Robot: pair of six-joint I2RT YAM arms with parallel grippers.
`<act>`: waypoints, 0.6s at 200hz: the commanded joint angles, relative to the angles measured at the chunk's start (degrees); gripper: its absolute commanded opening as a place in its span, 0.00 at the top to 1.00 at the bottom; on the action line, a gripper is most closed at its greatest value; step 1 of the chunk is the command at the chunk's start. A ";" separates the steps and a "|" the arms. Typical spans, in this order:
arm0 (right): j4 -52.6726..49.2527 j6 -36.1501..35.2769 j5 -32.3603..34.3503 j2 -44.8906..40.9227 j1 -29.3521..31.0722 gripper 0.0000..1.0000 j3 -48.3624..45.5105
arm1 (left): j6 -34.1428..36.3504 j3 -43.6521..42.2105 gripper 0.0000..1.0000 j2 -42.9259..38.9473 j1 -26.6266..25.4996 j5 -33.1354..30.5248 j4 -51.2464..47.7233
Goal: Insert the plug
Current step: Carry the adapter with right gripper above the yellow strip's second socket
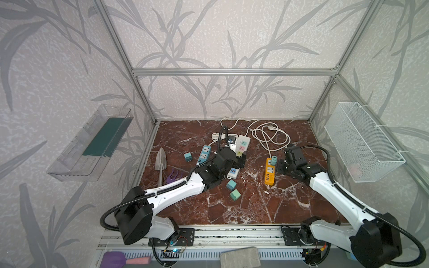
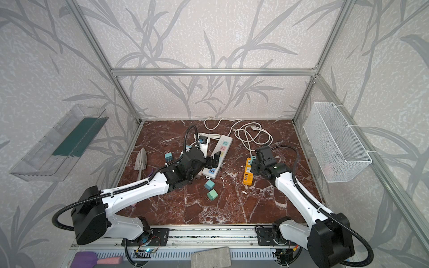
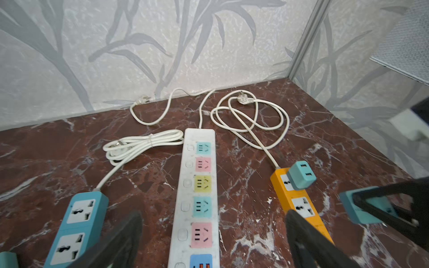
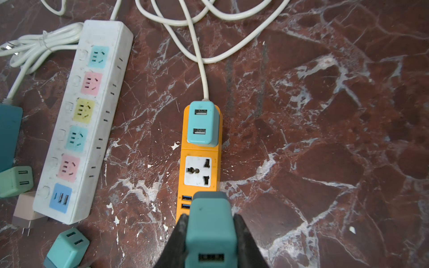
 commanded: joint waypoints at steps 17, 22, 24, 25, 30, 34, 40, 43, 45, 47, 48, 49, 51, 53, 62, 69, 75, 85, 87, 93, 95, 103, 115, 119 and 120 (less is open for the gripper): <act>4.99 -2.18 -1.43 2.26 -0.55 1.00 -0.70 | -2.76 -0.88 0.05 -2.00 -0.08 2.79 1.24; 5.19 -2.25 -1.32 2.52 -0.62 1.00 -0.73 | -2.65 -0.90 0.05 -1.85 -0.08 2.45 1.15; 5.23 -2.28 -1.20 2.64 -0.63 1.00 -0.66 | -2.63 -0.90 0.05 -1.81 -0.08 2.35 1.08; 5.24 -2.29 -1.18 2.70 -0.63 1.00 -0.65 | -2.63 -0.88 0.05 -1.79 -0.08 2.32 1.07; 5.32 -2.34 -0.93 2.93 -0.71 1.00 -0.69 | -2.55 -0.93 0.05 -1.64 -0.08 2.08 1.06; 5.54 -2.47 -0.77 3.13 -0.72 1.00 -0.69 | -2.54 -0.88 0.05 -1.59 -0.11 2.05 1.02; 5.92 -2.76 -0.58 3.35 -0.81 1.00 -0.72 | -2.54 -0.79 0.05 -1.49 -0.08 2.13 0.77; 6.21 -2.81 -0.55 3.56 -0.85 1.00 -0.73 | -2.54 -0.67 0.05 -1.42 -0.08 2.23 0.69; 6.27 -2.82 -0.55 3.67 -0.89 1.00 -0.75 | -2.54 -0.69 0.05 -1.42 -0.08 2.27 0.60; 6.34 -2.82 -0.55 3.76 -0.96 1.00 -0.74 | -2.54 -0.60 0.05 -1.35 -0.08 2.35 0.51; 6.36 -2.82 -0.55 3.84 -0.97 1.00 -0.73 | -2.54 -0.60 0.05 -1.34 -0.04 2.41 0.48; 6.37 -2.82 -0.55 3.92 -0.98 1.00 -0.69 | -2.54 -0.60 0.05 -1.33 -0.06 2.43 0.46; 6.38 -2.82 -0.55 4.02 -1.05 1.00 -0.63 | -2.54 -0.58 0.05 -1.33 -0.07 2.59 0.45; 6.32 -2.75 -0.55 4.16 -1.07 1.00 -0.60 | -2.54 -0.49 0.05 -1.35 -0.08 2.69 0.38; 6.38 -2.82 -0.55 4.71 -1.07 1.00 -0.39 | -2.54 -0.42 0.05 -1.20 -0.08 2.90 0.30; 6.42 -2.75 -0.43 5.15 -1.07 1.00 -0.46 | -2.71 -0.43 0.05 -1.15 -0.08 2.90 0.20; 6.62 -2.65 -0.33 5.50 -1.07 1.00 -0.50 | -2.72 -0.42 0.05 -1.10 -0.08 2.91 0.18; 6.74 -2.56 -0.05 6.03 -1.07 1.00 -0.72 | -2.72 -0.43 0.05 -1.07 -0.09 2.97 0.18; 6.80 -2.49 0.04 6.15 -1.07 1.00 -0.73 | -2.65 -0.38 0.05 -1.02 -0.08 2.98 0.23; 6.82 -2.55 0.06 6.55 -1.07 1.00 -0.76 | -2.63 -0.32 0.05 -0.98 -0.10 2.91 0.20; 6.89 -2.55 0.06 6.66 -1.07 1.00 -0.76 | -2.63 -0.33 0.05 -0.97 -0.09 2.90 0.14; 6.92 -2.73 0.01 7.24 -1.07 1.00 -0.71 | -2.54 -0.34 0.05 -1.02 -0.09 2.77 0.12; 7.29 -3.03 -0.03 8.09 -1.05 1.00 -0.73 | -2.41 -0.34 0.05 -1.06 -0.08 2.65 0.14; 7.41 -3.08 -0.10 8.39 -1.09 1.00 -0.65 | -2.37 -0.34 0.05 -1.14 -0.08 2.64 0.14; 7.43 -3.08 -0.11 8.48 -1.08 1.00 -0.65 | -2.37 -0.38 0.05 -1.15 -0.08 2.64 0.12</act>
